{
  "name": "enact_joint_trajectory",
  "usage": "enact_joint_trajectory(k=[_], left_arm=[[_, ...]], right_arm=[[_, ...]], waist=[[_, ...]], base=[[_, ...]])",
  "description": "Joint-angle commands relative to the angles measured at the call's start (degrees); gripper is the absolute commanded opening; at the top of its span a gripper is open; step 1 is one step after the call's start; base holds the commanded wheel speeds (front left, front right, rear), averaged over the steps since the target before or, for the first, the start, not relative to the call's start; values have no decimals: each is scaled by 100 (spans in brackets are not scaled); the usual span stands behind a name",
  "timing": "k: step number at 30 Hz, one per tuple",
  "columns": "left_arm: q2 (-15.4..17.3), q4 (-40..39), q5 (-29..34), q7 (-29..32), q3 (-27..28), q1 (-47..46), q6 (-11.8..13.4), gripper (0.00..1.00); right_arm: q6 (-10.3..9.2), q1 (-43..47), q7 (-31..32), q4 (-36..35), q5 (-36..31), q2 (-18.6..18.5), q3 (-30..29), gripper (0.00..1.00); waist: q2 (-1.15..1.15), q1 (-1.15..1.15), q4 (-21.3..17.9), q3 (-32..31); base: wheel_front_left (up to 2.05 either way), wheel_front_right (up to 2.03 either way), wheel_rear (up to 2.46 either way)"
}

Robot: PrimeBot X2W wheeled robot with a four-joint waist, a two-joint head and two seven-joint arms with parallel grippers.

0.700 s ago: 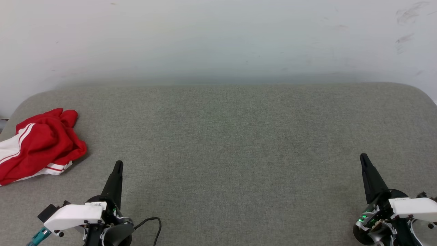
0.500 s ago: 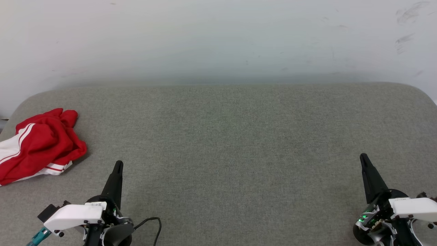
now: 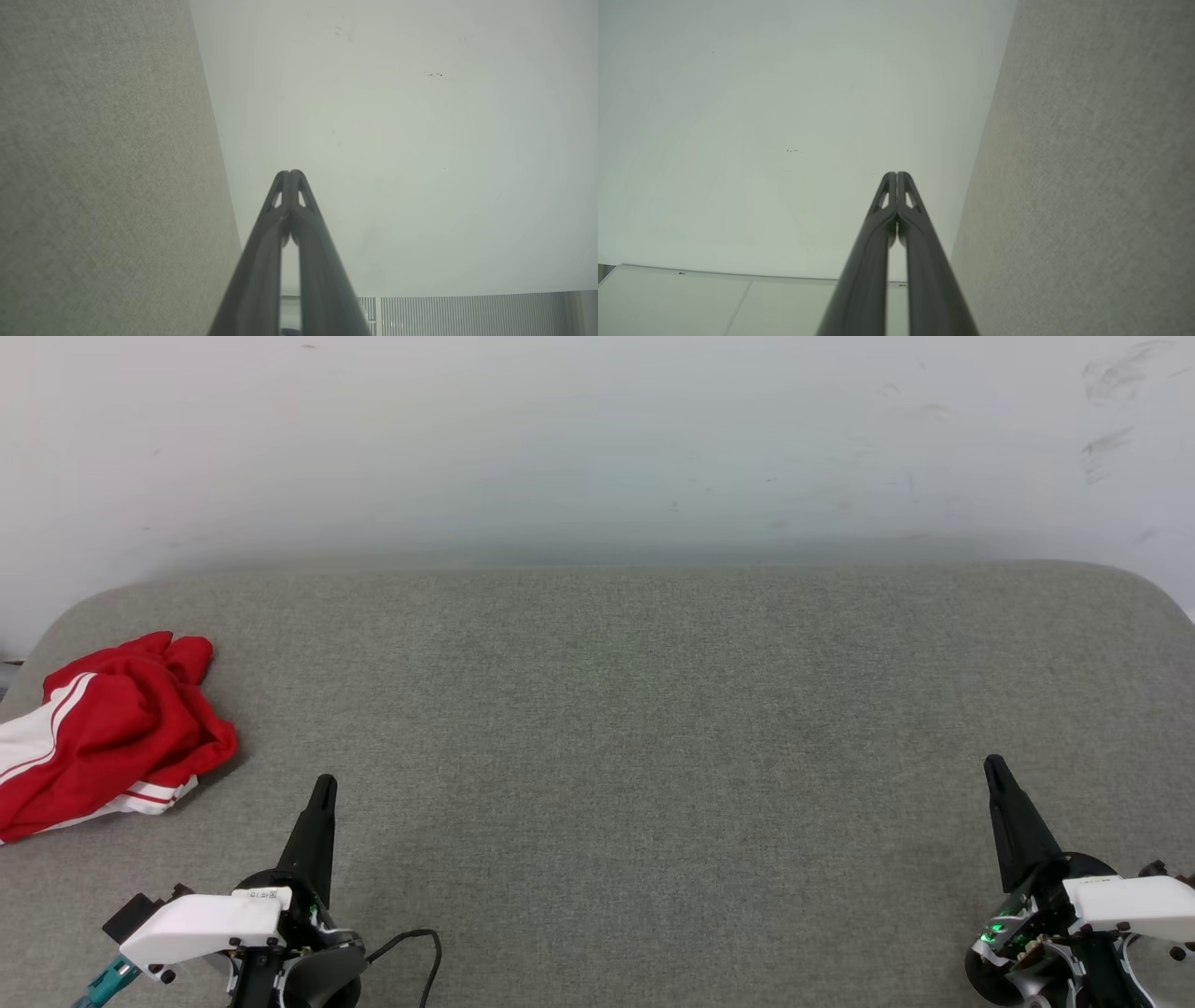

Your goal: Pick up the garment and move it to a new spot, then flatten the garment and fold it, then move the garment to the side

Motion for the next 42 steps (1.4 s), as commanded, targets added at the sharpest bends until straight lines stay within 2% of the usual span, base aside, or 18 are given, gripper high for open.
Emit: enact_joint_trajectory(k=[1,4,5,13,17,24,35,42], left_arm=[[-7,-8,-10,10,16,-35,-10,0],[-7,-8,-10,10,15,-35,-10,0],[0,16,2,-5,-2,6,0,100],[-9,-7,79,-181,-43,112,1,100],[-8,-53,370,-294,-7,120,1,100],[-7,-219,1114,-454,86,86,46,100],[-6,-731,2828,-745,-165,138,478,100],[-5,-850,3541,-877,-309,185,669,100]], right_arm=[[-2,-66,-1,5,-27,20,2,0],[-2,-66,-1,5,-27,20,2,0],[0,11,-4,15,-2,0,2,100],[0,145,-179,77,-159,3,50,100],[0,160,-292,21,-464,3,18,100],[0,178,-453,-189,-1237,4,-15,100],[0,239,-746,-738,-2927,5,106,100],[0,287,-879,-915,-3720,6,210,100]], waist=[[0,0,0,0],[0,0,0,0],[0,0,0,0],[0,0,1,7],[0,0,3,15],[0,0,7,31],[0,0,18,51],[0,0,28,49]], base=[[0,0,0],[0,0,0],[0,0,0],[0,0,0],[0,0,0],[0,0,0],[0,0,0],[0,0,0]])
